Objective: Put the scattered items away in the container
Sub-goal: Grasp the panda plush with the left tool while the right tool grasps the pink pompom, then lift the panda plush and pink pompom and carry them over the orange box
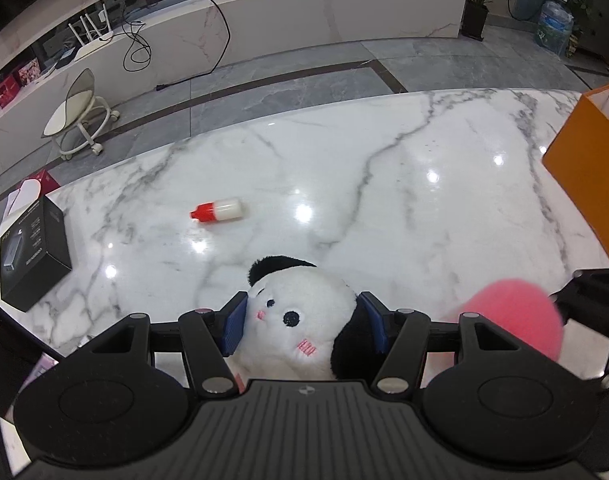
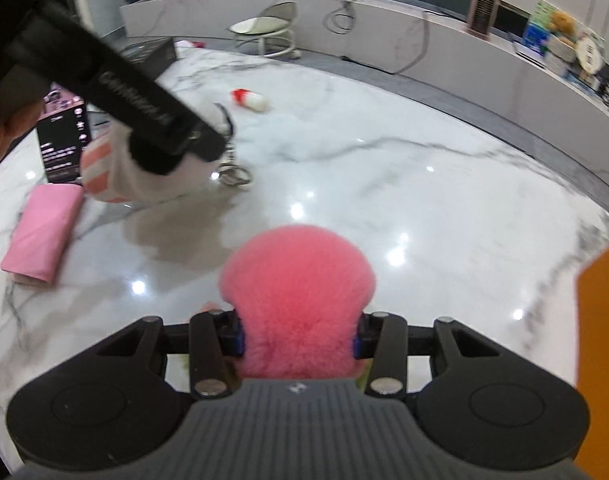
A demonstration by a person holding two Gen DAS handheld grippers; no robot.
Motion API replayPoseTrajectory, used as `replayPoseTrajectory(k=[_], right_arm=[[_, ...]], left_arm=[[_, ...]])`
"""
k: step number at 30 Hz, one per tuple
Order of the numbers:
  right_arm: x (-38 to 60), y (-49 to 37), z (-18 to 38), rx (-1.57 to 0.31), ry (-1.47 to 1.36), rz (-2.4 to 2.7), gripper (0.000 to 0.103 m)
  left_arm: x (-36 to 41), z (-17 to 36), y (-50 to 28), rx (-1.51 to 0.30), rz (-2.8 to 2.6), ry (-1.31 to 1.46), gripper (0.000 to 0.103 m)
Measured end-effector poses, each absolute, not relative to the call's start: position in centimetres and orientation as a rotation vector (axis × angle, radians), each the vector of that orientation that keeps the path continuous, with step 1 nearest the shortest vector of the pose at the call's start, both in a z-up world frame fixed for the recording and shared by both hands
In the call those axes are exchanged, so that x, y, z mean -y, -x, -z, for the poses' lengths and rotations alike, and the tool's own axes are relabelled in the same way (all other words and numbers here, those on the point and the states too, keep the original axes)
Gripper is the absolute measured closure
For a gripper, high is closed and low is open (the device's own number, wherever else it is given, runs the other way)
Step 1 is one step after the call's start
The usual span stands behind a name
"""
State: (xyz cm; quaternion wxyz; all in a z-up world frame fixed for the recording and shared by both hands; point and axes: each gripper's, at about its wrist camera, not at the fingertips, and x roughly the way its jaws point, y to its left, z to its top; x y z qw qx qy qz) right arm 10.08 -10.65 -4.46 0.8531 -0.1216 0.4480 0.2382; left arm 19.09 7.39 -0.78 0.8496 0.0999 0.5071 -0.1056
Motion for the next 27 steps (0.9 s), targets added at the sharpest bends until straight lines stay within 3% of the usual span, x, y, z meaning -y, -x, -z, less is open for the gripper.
replayPoseTrajectory(k=[11, 27], right_arm=[[13.6, -8.9, 4.4, -0.929, 0.183, -0.411, 0.057], [13.6, -9.2, 6.1, -0.966, 0.193, -0.401, 0.057]], left_arm=[[-1.6, 1.9, -14.7, -1.055, 0.322, -0.262, 0.034], [-2.8, 3.2, -14.0, -1.065, 0.308, -0.189, 0.032]])
